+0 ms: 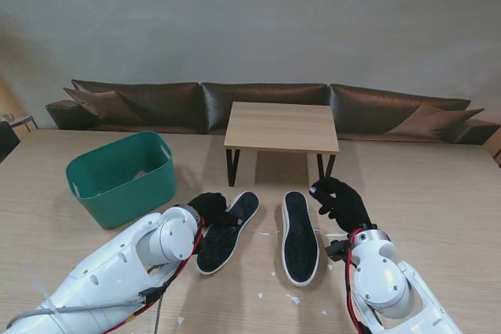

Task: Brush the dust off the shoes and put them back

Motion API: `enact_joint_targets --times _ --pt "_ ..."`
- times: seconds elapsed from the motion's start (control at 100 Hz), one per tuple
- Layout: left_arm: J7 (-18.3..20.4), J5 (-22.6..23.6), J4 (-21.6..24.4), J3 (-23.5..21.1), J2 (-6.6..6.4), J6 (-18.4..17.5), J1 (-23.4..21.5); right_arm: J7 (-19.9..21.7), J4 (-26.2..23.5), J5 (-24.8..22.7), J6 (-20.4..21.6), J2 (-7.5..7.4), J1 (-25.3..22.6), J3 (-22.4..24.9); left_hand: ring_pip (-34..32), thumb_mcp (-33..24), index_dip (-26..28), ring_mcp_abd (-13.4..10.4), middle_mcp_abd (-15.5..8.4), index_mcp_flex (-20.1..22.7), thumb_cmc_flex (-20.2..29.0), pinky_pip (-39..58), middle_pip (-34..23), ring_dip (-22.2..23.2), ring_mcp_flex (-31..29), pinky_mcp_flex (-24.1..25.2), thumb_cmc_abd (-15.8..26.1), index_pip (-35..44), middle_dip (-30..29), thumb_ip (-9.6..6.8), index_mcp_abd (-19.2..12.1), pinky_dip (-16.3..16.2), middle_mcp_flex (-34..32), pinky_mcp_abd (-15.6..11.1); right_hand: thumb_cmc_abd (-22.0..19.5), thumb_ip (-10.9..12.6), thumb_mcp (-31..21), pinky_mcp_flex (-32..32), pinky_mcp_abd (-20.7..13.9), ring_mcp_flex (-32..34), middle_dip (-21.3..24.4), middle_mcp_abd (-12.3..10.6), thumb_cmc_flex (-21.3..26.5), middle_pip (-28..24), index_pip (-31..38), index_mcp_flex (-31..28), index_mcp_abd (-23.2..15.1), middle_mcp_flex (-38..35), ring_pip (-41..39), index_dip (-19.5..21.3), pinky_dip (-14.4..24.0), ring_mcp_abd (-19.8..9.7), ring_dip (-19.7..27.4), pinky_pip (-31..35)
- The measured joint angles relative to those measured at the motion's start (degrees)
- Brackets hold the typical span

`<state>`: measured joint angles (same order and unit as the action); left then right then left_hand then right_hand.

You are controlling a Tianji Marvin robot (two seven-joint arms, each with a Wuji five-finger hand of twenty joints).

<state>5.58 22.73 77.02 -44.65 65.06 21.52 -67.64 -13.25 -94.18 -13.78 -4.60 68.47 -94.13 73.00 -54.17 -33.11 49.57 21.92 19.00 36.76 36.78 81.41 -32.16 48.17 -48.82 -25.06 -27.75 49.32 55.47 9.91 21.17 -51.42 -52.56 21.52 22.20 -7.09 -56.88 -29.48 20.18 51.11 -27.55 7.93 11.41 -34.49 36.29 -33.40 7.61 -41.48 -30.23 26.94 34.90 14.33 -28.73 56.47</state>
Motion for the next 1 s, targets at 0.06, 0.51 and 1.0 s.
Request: enact_joint_targets --times 0.06,0.51,1.0 --pt "0.5 -0.3 0.2 0.3 0.26 0.9 0.1 0.0 -0.1 0.0 0.0 -0.02 0.0 0.0 -1.6 1.3 0.0 -0.9 -0.9 -2.0 0.8 1.5 -1.8 0.0 -3.4 -2.7 -0.3 6.1 2.8 0.00 0.0 0.2 -2.2 0.0 0.0 0.0 0.0 0.0 0.0 0.0 0.0 0.0 0.0 0.0 0.0 0.0 0.0 0.0 0.0 0.0 0.0 0.0 0.0 0.0" --pt "-2.1 2.0 2.7 -6.0 1.23 -5.2 -6.1 0.0 -0.1 0.0 0.0 -0.03 0.0 -0.1 9.5 -3.0 -2.4 -5.5 -3.1 1.1 6.1 3.0 9.9 -7.1 -18.0 -21.2 -13.3 15.0 10.5 2.42 -0.7 17.5 -14.5 0.0 0.0 0.0 0.0 0.0 0.0 0.0 0.0 0.0 0.0 0.0 0.0 0.0 0.0 0.0 0.0 0.0 0.0 0.0 0.0 -0.1" --pt "-6.6 5.0 9.7 -17.3 -0.94 -26.1 -16.3 -3.3 -2.9 -2.2 1.3 -0.01 -0.8 -2.4 21.6 -3.0 -1.4 -2.6 -3.1 1.6 11.9 -3.0 13.6 -4.4 -17.3 -16.7 -17.2 14.6 10.6 3.04 -1.2 17.2 -13.2 -0.9 0.0 0.0 0.0 0.0 0.0 -0.6 0.0 0.0 0.0 -0.4 -0.3 -0.7 0.1 1.5 0.0 0.0 0.0 0.0 0.0 -0.1"
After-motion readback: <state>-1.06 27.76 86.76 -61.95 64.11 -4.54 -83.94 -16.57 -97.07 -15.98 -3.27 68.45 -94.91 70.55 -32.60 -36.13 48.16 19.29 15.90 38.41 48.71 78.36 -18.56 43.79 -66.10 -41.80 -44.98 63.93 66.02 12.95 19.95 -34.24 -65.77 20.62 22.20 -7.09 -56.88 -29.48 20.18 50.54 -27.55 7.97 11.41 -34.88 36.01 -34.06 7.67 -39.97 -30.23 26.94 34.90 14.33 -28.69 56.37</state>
